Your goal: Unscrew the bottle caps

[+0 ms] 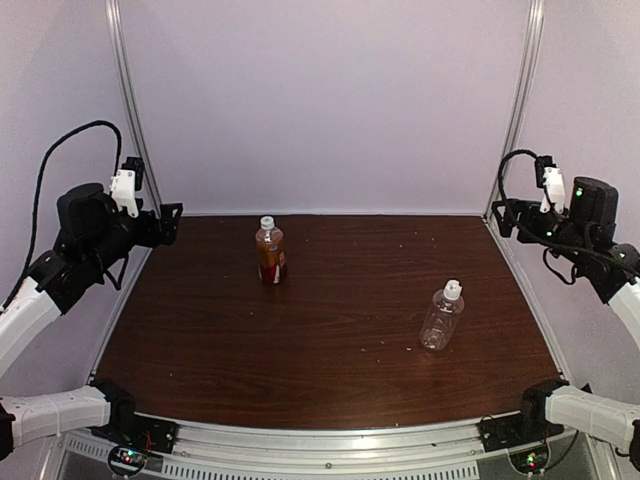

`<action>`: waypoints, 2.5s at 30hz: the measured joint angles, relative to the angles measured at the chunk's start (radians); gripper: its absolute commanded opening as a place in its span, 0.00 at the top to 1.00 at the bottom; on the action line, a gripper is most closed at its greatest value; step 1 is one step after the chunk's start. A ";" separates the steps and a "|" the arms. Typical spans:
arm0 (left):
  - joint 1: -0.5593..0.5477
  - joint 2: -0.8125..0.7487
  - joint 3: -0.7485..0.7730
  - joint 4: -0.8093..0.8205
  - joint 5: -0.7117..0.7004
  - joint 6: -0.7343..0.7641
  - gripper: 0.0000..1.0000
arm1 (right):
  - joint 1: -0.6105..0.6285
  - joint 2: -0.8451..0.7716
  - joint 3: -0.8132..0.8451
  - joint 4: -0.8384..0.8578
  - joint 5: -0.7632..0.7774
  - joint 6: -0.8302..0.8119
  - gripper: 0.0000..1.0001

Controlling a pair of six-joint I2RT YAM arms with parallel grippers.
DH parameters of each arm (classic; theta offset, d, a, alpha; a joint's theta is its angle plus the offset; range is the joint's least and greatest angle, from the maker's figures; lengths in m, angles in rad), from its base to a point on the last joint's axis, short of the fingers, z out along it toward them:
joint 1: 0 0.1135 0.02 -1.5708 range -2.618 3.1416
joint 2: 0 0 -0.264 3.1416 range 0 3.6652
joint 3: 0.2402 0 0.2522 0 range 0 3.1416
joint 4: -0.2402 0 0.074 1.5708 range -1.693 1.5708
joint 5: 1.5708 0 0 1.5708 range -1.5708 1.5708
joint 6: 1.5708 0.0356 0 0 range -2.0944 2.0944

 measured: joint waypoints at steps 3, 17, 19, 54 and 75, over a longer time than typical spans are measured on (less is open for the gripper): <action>0.000 0.002 0.000 0.000 0.004 -0.006 0.02 | 0.000 -0.014 -0.019 0.000 0.000 0.000 0.00; 0.000 0.026 0.000 -0.032 -0.025 -0.011 0.02 | 0.000 0.036 0.006 -0.060 -0.035 0.004 0.00; 0.000 0.026 0.000 -0.034 -0.029 -0.011 0.02 | 0.000 0.038 0.030 -0.087 -0.036 0.009 0.00; 0.000 0.149 0.042 -0.101 0.057 0.007 0.02 | 0.409 0.295 0.043 -0.449 0.005 0.161 0.43; 0.000 0.152 0.047 -0.105 0.185 0.006 0.02 | 0.434 0.385 0.093 -0.436 0.022 0.125 0.90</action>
